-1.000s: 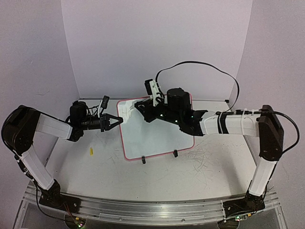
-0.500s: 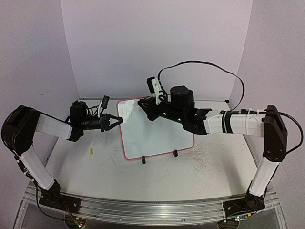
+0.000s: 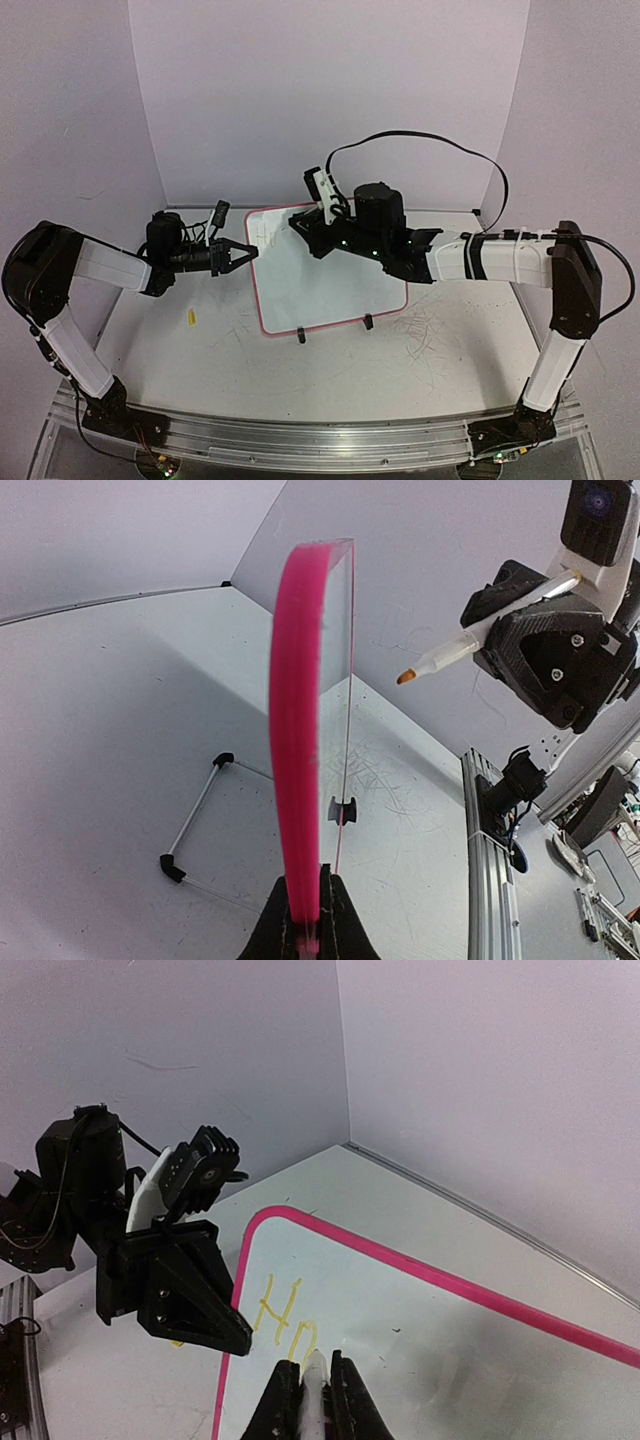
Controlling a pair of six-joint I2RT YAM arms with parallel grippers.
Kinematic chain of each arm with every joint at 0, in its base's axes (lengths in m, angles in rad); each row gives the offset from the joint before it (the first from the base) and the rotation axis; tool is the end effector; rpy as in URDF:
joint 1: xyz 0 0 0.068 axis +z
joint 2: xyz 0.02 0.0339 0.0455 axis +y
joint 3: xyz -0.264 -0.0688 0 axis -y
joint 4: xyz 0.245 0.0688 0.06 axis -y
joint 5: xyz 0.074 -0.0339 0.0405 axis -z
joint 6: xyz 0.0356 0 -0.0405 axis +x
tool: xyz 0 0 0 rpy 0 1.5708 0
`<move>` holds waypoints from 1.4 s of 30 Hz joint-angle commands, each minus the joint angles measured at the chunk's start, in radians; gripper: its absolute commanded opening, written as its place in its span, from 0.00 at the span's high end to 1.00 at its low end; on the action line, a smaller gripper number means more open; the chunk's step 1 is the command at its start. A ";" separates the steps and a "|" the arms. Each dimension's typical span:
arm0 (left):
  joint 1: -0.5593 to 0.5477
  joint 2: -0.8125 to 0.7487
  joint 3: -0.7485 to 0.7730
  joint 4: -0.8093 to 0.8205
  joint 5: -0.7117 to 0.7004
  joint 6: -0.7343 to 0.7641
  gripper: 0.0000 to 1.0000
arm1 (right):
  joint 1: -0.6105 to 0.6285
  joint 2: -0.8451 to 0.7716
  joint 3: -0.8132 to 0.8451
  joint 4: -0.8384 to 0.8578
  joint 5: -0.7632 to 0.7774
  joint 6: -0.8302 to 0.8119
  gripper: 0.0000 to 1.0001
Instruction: Write a sentence on the whiteboard
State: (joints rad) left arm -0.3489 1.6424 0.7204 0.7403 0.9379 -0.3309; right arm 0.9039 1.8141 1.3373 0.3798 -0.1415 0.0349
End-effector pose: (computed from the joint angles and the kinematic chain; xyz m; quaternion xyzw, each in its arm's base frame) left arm 0.2986 -0.1392 0.2007 0.2954 0.6828 -0.5177 0.4225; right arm 0.2667 0.3469 0.3000 -0.3541 0.6501 0.3499 0.5741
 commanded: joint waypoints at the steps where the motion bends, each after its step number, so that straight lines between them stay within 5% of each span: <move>1: -0.004 -0.033 0.036 -0.023 -0.054 0.071 1.00 | 0.004 0.003 0.034 0.017 0.036 -0.023 1.00; 42: -0.004 -0.025 0.043 -0.030 -0.052 0.078 1.00 | 0.013 0.074 0.090 0.001 0.059 0.005 1.00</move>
State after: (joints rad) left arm -0.3489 1.6371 0.7204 0.7307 0.9336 -0.3214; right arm 0.9107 1.8721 1.4067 0.3649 -0.1101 0.0289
